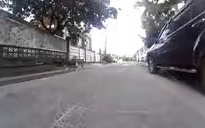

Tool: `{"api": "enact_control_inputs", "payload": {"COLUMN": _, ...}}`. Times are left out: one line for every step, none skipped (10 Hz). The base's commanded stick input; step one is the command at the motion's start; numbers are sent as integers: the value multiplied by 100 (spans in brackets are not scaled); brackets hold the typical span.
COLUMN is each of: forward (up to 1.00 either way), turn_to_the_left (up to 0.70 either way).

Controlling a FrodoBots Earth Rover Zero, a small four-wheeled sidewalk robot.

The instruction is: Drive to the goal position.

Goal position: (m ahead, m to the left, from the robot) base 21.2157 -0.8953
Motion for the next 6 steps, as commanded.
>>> {"api": "enact_control_inputs", "payload": {"forward": 99, "turn_to_the_left": -41}}
{"api": "enact_control_inputs", "payload": {"forward": 99, "turn_to_the_left": -41}}
{"api": "enact_control_inputs", "payload": {"forward": 99, "turn_to_the_left": -41}}
{"api": "enact_control_inputs", "payload": {"forward": 99, "turn_to_the_left": -1}}
{"api": "enact_control_inputs", "payload": {"forward": 99, "turn_to_the_left": -1}}
{"api": "enact_control_inputs", "payload": {"forward": 99, "turn_to_the_left": -1}}
